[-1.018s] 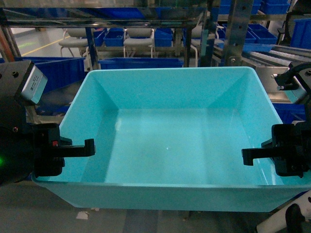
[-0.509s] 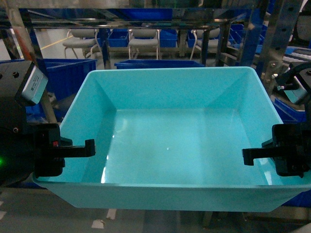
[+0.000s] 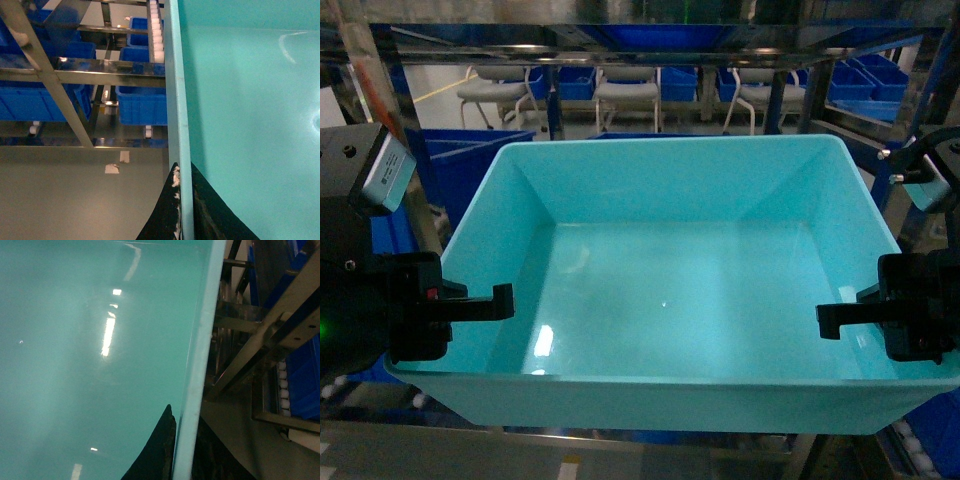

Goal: Organize blue bins on left shelf correctly

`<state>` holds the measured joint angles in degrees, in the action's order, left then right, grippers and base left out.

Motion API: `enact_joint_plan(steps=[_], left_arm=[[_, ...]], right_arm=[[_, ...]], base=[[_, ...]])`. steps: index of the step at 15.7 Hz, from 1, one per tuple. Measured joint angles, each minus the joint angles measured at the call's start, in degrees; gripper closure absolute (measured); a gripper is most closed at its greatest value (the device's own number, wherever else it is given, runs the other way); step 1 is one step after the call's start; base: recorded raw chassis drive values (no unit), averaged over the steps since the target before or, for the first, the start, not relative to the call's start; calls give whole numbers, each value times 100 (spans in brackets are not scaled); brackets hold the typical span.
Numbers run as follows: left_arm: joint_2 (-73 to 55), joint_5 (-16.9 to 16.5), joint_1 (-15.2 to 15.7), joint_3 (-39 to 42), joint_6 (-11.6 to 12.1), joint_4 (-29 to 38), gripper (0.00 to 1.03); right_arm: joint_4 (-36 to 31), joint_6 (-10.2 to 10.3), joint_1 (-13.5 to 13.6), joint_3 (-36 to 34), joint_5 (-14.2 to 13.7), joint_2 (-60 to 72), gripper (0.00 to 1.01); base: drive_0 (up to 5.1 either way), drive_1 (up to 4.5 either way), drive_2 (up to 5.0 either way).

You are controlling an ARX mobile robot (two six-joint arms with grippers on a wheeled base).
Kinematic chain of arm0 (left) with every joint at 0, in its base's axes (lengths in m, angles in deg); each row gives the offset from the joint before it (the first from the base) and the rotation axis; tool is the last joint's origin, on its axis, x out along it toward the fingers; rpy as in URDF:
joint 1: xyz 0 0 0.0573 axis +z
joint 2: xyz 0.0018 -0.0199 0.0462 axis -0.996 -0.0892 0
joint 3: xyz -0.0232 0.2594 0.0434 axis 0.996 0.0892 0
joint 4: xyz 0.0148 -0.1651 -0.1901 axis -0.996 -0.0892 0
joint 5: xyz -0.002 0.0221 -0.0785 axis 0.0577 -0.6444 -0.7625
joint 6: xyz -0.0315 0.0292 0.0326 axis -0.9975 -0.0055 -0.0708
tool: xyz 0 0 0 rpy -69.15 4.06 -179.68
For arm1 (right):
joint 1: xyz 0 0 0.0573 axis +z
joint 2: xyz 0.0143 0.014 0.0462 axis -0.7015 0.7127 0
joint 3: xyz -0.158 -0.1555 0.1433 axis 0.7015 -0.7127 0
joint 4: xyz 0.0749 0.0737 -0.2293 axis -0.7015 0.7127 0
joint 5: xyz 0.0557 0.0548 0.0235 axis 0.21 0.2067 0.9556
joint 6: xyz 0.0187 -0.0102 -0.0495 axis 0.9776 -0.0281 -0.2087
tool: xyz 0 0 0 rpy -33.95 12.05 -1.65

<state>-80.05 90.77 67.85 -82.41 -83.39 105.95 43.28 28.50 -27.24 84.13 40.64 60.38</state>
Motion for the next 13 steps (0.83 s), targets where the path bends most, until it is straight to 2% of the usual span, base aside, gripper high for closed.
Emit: enact_joint_plan(steps=[10, 13], left_arm=[[0, -17, -11, 0, 0, -15, 101], [0, -4, 26, 0, 0, -17, 101]], right_arm=[[31, 4, -9, -7, 0, 28, 94], [11, 2, 24, 13, 0, 28, 94]], base=[[-455, 286, 286], [0, 0, 0]])
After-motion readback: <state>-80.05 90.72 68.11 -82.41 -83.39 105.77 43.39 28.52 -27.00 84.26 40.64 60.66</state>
